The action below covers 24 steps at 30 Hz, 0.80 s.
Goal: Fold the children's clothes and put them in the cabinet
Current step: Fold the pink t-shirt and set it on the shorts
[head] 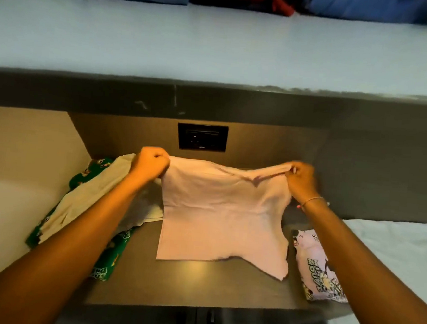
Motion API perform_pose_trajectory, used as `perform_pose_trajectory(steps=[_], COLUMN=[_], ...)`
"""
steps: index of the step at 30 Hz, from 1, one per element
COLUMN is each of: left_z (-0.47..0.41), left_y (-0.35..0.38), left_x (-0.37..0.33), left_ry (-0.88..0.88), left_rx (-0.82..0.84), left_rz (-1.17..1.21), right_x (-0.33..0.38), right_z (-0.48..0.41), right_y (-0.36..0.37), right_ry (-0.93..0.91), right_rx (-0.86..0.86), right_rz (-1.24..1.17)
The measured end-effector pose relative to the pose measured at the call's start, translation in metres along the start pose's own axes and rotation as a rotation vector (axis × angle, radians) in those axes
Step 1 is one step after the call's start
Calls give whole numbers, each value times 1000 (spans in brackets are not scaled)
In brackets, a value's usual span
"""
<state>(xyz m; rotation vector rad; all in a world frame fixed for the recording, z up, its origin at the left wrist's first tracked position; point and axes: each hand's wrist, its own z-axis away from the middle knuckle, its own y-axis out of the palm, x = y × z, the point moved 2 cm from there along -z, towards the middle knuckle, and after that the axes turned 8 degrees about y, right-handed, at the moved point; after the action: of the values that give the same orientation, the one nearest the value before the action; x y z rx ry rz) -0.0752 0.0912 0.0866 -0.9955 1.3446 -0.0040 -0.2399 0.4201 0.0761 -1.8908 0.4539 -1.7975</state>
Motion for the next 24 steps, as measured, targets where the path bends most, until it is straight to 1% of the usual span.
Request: perform_pose_trajectory(steps=[2,5,7,8,10,13,15,17,19,21,24], left_z=[-3,26,59,76,107,151,177,194,205,209,207], left_y=[-14,-43,-53,-52,-40,-5,13,21,24,23,18], left_x=[-27,-65,-70,-64,-36,20,53,74,85,89,94], left_ry=[126,370,522,554,538,451,352,238,200,171,69], left_rx=[-174,-350,-389,-380,-308,-82,63,158,208,210,170], left_rz=[68,149,121,97,64,3,-39,-46,-33,-1,70], right_x=[21,48,47,36,2,-62,-98,-119,-125,-125,-121], right_z=[-1,21,44,57,88,135,159,173,177,174,171], right_y=[-23,-56,-71,-73,-68,-45,-30,-23,-26,-32,-39], right_ry=[-114,-285,-346,-359,-360,-214,-165,-190,-230,-227,-150], right_rx=[-111,-155,-153,-135,-63,139,275,336,311,302,377], right_rz=[-69,-183,-173,-156,-111,19,139,263,360,371,204])
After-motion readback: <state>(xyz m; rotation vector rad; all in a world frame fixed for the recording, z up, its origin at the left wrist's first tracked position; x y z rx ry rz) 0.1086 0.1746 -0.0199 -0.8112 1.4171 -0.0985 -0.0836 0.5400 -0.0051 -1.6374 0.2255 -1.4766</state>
